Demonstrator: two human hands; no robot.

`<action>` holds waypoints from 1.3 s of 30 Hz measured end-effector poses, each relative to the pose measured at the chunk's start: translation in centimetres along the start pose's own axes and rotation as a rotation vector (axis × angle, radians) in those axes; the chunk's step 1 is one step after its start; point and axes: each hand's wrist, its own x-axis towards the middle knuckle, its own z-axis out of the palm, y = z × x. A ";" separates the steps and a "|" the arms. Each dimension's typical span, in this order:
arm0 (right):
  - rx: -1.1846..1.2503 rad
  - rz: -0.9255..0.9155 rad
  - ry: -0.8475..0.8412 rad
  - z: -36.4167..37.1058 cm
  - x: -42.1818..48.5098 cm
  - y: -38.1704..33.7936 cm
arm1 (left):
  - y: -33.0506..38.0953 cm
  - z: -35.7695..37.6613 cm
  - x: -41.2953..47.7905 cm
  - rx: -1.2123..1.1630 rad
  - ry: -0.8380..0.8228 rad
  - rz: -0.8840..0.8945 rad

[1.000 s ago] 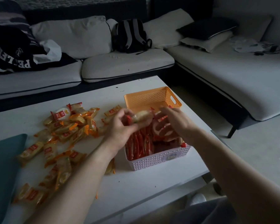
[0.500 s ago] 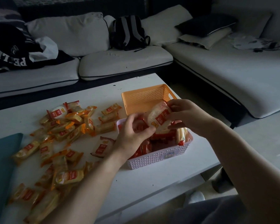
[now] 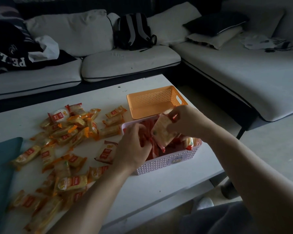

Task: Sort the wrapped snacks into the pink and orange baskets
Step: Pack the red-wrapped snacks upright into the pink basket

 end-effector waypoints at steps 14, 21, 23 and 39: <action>-0.478 -0.153 0.186 5.0 -1.2 -2.6 | 0.6 0.1 2.3 0.377 -0.177 -0.260; -0.560 -0.103 -0.014 7.9 -0.1 -2.0 | -0.2 -0.6 2.7 0.107 -0.056 -0.219; -0.584 -0.126 -0.056 6.8 0.5 -1.8 | -0.2 -0.7 2.5 0.030 -0.025 -0.068; -0.491 -0.188 0.221 2.3 4.6 2.9 | -0.5 0.9 2.0 0.053 -0.161 -0.038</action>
